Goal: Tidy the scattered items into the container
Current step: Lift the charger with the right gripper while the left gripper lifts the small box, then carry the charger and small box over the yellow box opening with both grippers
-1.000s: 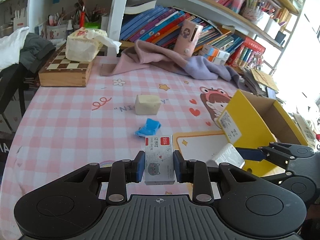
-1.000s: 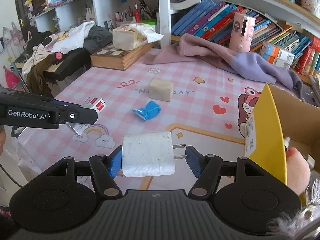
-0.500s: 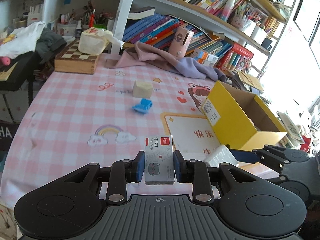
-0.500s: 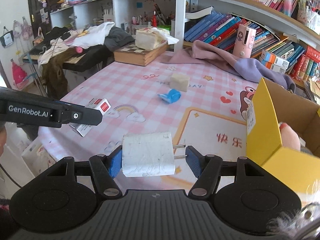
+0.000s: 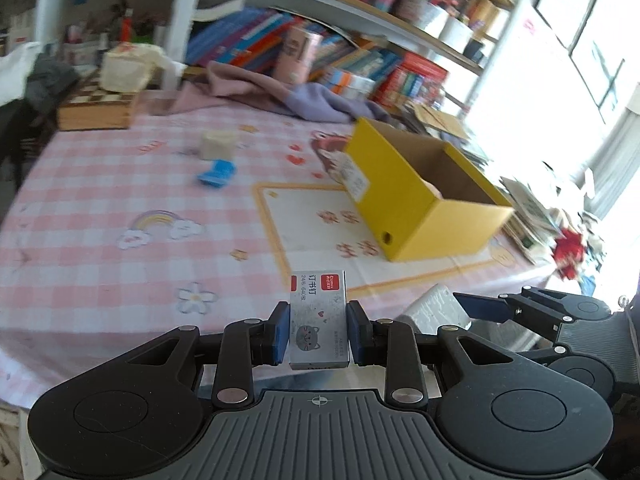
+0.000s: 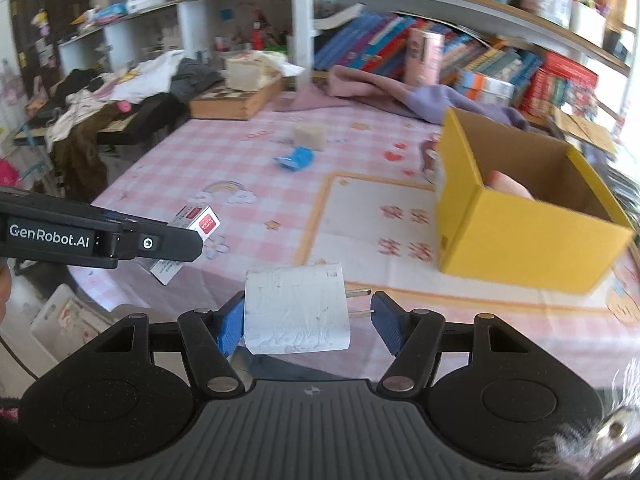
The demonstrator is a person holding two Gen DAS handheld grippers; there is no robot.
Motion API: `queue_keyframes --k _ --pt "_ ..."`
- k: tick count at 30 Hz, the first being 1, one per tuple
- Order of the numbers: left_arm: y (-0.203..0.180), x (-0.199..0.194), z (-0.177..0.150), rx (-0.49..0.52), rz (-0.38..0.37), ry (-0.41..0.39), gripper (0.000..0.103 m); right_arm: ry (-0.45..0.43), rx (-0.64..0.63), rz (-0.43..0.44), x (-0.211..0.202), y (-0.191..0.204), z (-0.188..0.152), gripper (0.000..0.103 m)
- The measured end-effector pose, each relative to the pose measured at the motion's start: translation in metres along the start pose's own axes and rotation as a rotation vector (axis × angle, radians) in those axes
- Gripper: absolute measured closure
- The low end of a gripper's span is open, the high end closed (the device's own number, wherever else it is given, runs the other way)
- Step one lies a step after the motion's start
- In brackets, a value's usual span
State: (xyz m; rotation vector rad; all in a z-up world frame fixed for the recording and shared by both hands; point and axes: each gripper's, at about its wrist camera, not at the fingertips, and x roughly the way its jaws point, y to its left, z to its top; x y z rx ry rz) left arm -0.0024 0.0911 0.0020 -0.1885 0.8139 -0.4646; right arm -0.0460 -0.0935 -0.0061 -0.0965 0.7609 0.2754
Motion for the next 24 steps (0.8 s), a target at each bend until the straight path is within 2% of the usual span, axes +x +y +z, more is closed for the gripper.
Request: queue_keyframes --k 11,24 --pt "-0.044 0.034 0.005 0.108 -0.141 0.058 0.075 0.022 0.129 -0.158 -0.028 -0.038 -0.028 0.04" --pt "-0.089 0.073 0.016 0.198 -0.232 0.118 0.075 0.021 0.248 -0.26 -0.04 -0.095 -0.038 0.04"
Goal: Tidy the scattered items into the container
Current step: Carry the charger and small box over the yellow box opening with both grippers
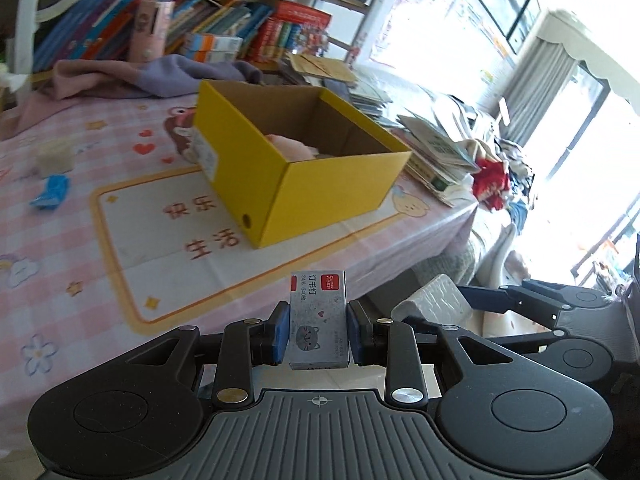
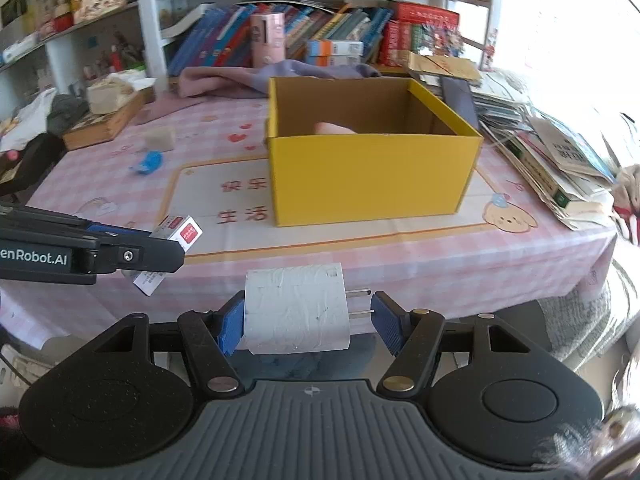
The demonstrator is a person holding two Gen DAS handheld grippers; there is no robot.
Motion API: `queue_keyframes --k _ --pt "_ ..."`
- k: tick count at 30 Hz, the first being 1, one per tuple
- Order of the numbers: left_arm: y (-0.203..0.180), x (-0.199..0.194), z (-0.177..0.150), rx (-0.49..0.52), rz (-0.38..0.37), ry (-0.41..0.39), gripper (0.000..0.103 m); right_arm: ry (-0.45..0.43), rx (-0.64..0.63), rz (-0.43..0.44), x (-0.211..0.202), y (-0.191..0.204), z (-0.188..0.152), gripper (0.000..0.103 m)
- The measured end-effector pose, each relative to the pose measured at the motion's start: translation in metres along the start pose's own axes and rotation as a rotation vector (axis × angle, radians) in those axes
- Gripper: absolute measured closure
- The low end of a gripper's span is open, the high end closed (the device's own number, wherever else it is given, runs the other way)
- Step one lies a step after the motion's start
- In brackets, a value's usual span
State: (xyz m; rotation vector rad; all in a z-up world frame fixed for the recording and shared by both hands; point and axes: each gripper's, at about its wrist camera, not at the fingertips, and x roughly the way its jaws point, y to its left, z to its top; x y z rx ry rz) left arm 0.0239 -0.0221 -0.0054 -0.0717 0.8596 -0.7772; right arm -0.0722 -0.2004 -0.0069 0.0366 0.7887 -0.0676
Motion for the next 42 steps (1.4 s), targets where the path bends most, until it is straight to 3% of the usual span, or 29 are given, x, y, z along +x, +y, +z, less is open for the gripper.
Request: queue_keyframes --k 19,27,34,42 --pt "-0.034 0.069 0.05 0.14 -0.086 0.026 0.075 0.014 0.076 -0.062 0.035 -0.067 0.027 0.04" --pt "-0.05 0.088 0.088 0.183 -0.1 -0.058 0.075 -0.096 -0.009 -0.082 0.048 -0.096 0.066 0.04" --pt "-0.05 0.102 0.122 0.116 -0.02 -0.119 0.075 -0.154 -0.089 -0.011 0.067 -0.122 0.11 0.04" --pt "-0.038 0.124 0.152 0.033 0.164 -0.157 0.075 -0.178 -0.185 0.131 0.105 -0.14 0.154 0.04"
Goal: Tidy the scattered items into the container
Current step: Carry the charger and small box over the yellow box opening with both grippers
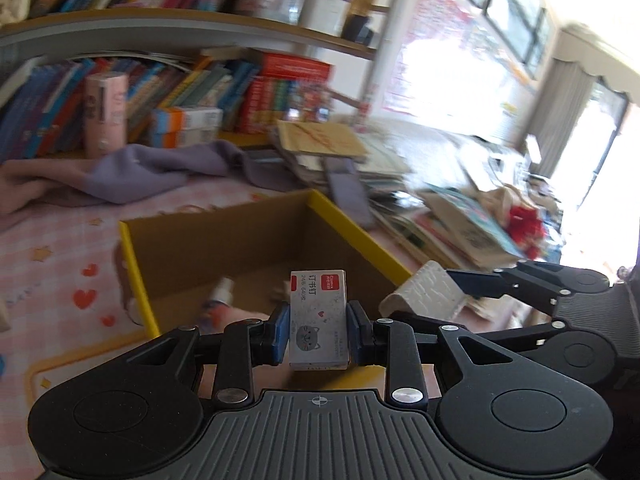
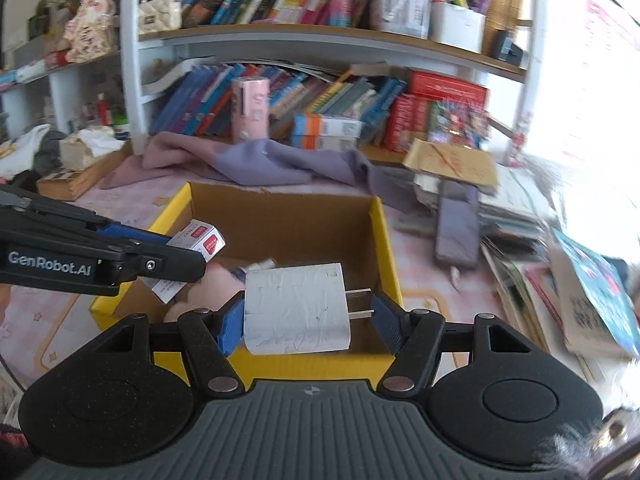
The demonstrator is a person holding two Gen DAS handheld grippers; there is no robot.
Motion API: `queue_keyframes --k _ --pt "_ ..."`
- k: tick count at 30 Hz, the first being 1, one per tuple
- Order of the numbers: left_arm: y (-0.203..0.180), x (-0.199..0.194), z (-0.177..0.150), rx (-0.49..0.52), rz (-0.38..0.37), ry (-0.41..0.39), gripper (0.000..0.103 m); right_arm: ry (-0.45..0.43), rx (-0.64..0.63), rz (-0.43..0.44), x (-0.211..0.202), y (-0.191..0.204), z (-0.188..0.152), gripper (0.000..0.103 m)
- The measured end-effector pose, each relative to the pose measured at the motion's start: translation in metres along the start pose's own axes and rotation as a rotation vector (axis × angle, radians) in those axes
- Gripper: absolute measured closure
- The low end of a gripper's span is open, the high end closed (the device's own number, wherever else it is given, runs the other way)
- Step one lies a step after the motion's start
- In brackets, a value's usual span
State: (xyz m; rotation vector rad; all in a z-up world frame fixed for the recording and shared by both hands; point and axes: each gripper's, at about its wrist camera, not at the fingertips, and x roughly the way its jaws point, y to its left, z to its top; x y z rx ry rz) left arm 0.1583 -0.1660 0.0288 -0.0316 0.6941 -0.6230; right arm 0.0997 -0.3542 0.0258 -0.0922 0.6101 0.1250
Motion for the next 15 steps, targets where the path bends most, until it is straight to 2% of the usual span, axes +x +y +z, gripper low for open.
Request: queue_keyframes --k 3,7,10,15 --pt "0.008 0.013 0.012 -0.001 0.067 -0.004 0.075 0.014 -0.049 0.051 0.023 -0.007 0.009 0.04" --pt "0.018 0.038 0.027 0.009 0.146 0.037 0.075 0.052 -0.121 0.115 0.062 -0.014 0.024 0.04" --pt "0.022 0.061 0.034 0.034 0.183 0.091 0.075 0.085 -0.242 0.13 0.091 -0.012 0.032 0.04" --pt "0.021 0.1 0.033 0.085 0.22 0.199 0.075 0.197 -0.422 0.2 0.14 -0.004 0.035 0.04"
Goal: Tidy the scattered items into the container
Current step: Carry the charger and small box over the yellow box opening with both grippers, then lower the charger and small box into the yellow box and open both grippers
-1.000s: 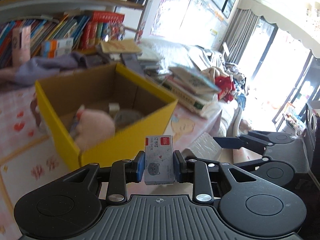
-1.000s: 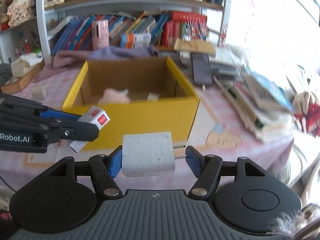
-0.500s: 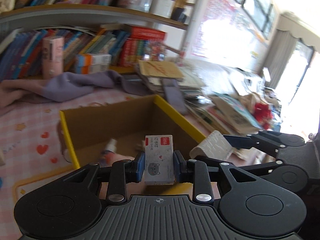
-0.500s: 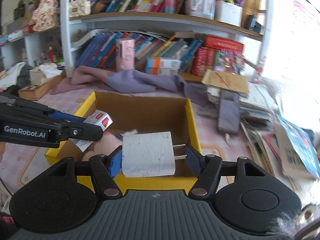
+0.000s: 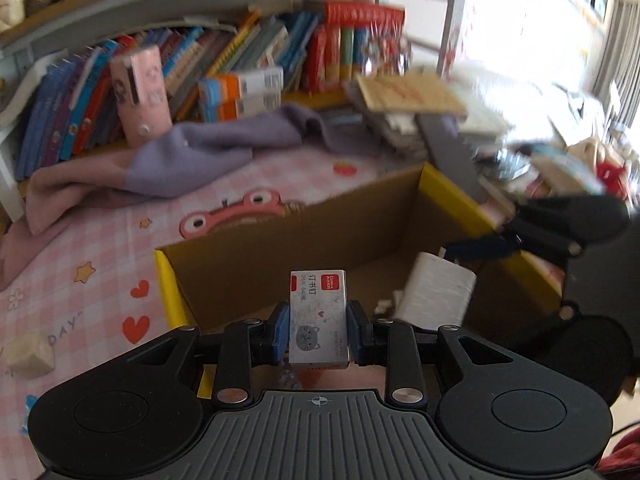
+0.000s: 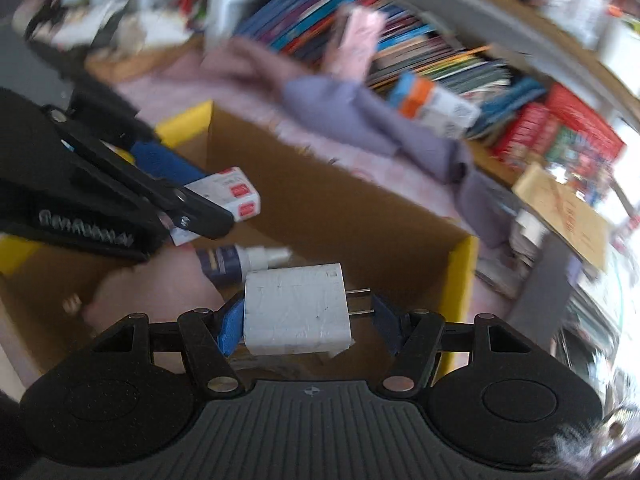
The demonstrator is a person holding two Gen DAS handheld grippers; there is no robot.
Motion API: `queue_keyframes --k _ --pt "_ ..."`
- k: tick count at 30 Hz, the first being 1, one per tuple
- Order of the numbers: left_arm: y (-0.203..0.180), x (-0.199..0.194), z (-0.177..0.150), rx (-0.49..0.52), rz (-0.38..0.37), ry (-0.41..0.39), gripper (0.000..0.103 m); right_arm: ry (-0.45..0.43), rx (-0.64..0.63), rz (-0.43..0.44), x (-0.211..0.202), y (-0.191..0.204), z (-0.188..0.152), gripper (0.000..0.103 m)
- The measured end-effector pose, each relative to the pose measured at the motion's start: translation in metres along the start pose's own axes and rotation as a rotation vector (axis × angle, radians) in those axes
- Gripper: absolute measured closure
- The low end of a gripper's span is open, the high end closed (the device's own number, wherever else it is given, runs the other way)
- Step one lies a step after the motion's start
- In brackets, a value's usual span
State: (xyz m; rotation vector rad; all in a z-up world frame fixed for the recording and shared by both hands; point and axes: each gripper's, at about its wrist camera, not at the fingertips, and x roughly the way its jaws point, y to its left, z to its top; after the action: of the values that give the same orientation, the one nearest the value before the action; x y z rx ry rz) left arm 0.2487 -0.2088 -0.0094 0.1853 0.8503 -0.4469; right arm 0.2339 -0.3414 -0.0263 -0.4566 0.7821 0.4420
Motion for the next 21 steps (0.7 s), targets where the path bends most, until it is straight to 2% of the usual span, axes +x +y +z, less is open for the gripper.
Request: queue_keyframes --k 3,11,17,19,21 --pt "-0.008 0.011 0.0 0.048 0.026 0.033 0.074 0.037 -0.094 0.028 0.016 0.003 0.005 0.039" --pt "-0.019 0.016 0.0 0.071 0.051 0.041 0.074 0.046 -0.153 0.088 0.021 0.008 0.008 0.039" --pt "-0.023 0.012 0.001 0.084 0.066 0.003 0.072 0.043 -0.14 0.105 0.02 0.007 0.008 0.039" --pt "-0.022 0.007 0.002 0.067 0.06 -0.021 0.068 0.031 -0.133 0.11 0.017 0.006 0.008 0.038" --pt "-0.019 -0.001 0.003 0.046 0.058 -0.054 0.061 0.012 -0.123 0.109 0.015 0.005 0.009 0.031"
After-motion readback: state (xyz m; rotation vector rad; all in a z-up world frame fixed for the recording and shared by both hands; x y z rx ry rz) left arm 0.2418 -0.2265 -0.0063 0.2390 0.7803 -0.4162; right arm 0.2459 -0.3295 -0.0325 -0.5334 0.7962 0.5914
